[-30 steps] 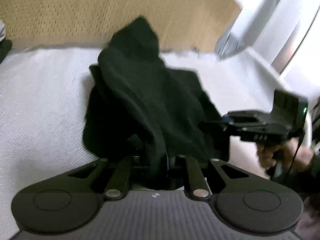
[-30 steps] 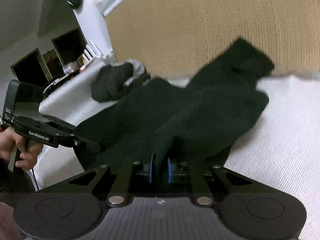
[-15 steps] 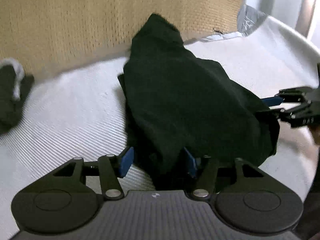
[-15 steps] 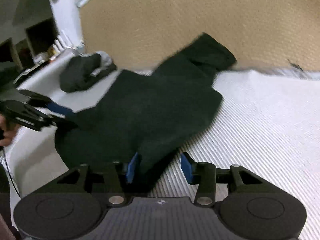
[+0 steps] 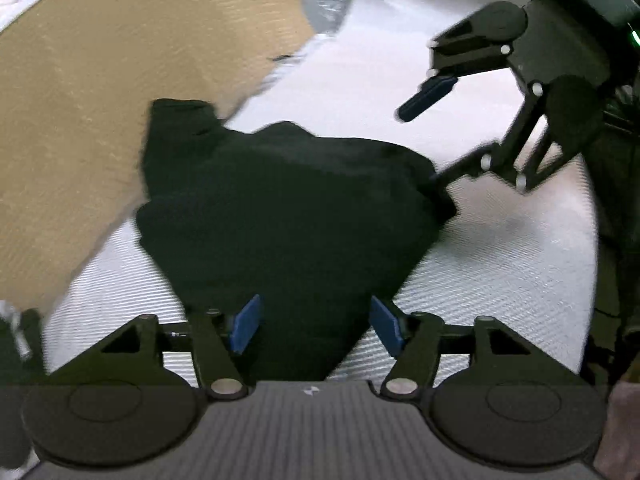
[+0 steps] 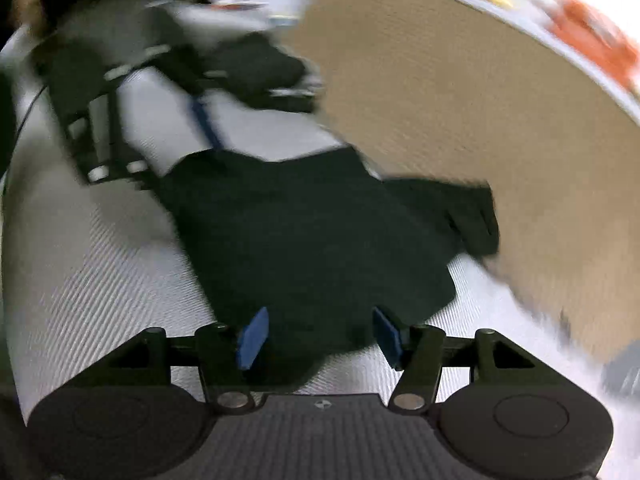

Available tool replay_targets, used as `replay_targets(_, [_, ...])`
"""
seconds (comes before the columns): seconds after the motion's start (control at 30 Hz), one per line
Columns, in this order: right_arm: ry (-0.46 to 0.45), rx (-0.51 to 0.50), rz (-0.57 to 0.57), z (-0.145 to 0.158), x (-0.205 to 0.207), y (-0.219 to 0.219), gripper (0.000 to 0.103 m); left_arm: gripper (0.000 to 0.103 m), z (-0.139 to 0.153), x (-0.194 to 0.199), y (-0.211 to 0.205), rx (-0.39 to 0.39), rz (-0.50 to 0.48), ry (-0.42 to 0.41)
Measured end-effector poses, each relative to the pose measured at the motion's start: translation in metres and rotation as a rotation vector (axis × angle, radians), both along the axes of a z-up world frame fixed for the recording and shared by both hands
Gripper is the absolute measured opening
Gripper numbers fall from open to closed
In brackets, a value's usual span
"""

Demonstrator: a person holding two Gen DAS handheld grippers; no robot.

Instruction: Fold clothes

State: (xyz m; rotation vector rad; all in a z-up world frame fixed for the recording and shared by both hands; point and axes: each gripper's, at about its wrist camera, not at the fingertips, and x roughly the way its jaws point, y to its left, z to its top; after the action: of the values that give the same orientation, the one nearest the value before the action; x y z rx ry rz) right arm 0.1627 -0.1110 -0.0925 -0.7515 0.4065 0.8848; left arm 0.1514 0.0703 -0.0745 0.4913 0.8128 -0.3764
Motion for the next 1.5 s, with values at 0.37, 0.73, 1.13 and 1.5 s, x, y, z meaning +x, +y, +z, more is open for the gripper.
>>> replay_targets(0.37, [-0.223,-0.219,0.117,-0.047,-0.013,0.046,0.072,0.074,-0.043,0.012,-0.019,0.257,-0.137,0.002])
replay_targets(0.73, [-0.348,-0.343,0.123,-0.069,-0.025,0.058,0.071,0.074,-0.062,0.023,-0.032,0.367,-0.161,-0.044])
replay_targets(1.13, [-0.367,-0.314,0.087,-0.078,0.009,0.078,0.074,0.074,-0.072,0.054,-0.028,0.417,-0.126,-0.078])
replay_targets(1.5, [-0.346,-0.328,0.121,-0.071,0.044,0.091,0.098,0.076,-0.079,0.055,-0.035,0.461,-0.140,-0.079])
